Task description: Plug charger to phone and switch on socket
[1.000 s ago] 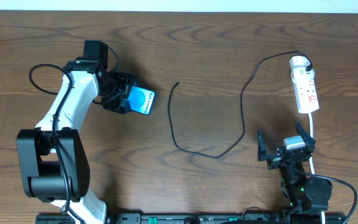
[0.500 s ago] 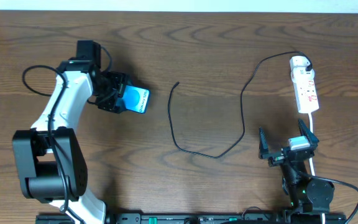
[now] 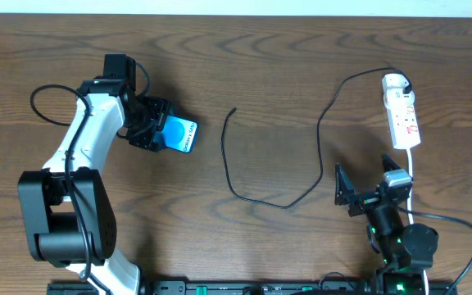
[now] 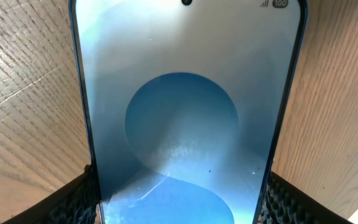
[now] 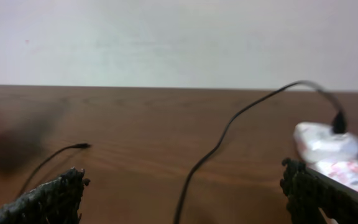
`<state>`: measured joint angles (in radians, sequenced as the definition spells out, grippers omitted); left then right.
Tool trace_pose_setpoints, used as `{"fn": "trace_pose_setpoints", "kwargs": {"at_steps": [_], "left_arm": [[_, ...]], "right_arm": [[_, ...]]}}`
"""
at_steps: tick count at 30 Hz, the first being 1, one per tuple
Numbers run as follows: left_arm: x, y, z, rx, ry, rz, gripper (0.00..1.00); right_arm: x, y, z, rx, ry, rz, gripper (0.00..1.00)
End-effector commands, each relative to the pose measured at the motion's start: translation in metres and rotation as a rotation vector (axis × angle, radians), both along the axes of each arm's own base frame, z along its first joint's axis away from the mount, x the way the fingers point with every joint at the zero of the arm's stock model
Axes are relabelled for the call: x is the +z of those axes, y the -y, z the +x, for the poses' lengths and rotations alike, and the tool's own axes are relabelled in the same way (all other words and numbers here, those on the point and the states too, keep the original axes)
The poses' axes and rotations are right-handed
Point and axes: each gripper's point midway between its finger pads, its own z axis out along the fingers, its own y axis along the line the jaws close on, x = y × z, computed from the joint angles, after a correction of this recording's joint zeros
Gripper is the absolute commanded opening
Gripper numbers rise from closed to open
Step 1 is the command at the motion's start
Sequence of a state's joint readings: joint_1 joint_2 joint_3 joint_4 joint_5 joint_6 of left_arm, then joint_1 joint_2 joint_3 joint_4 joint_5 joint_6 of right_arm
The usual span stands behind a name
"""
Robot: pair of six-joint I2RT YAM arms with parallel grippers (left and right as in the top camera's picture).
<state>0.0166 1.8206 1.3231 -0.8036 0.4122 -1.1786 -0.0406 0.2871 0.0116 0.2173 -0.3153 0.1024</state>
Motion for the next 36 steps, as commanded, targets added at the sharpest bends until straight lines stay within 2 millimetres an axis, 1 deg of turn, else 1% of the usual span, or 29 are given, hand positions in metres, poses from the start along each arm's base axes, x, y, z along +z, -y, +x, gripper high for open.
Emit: {"fn": "trace_pose_setpoints", "kwargs": {"at_steps": [1, 5, 8, 14, 17, 22, 29, 33, 36], "left_arm": [[0.014, 0.0, 0.006, 0.008, 0.038, -0.004, 0.61], [0.016, 0.006, 0.006, 0.035, 0.027, -0.043, 0.61], [0.02, 0.013, 0.008, 0.032, 0.037, -0.09, 0.61], [0.033, 0.035, 0.009, 0.034, 0.032, -0.248, 0.61], [0.042, 0.046, 0.009, 0.039, 0.024, -0.335, 0.61], [0.06, 0.06, 0.014, 0.009, 0.058, -0.473, 0.61], [0.075, 0.071, 0.011, 0.063, -0.005, -0.603, 0.61], [0.081, 0.076, 0.009, 0.08, -0.035, -0.655, 0.61], [0.083, 0.077, 0.009, 0.093, -0.051, -0.673, 0.59]], "right_arm": [[0.016, -0.011, 0.004, 0.058, -0.028, 0.084, 0.99], [0.038, -0.022, 0.015, 0.126, -0.061, 0.09, 0.99], [0.049, -0.027, 0.026, 0.165, -0.097, 0.096, 0.99], [0.055, -0.038, 0.046, 0.233, -0.202, 0.118, 0.99], [0.054, -0.038, 0.053, 0.234, -0.242, 0.125, 0.99], [0.04, -0.038, 0.059, 0.232, -0.312, 0.147, 0.99], [0.027, -0.042, 0.061, 0.252, -0.365, 0.171, 0.99], [0.025, -0.043, 0.061, 0.259, -0.373, 0.174, 0.99], [0.025, -0.043, 0.061, 0.261, -0.373, 0.175, 0.99]]}}
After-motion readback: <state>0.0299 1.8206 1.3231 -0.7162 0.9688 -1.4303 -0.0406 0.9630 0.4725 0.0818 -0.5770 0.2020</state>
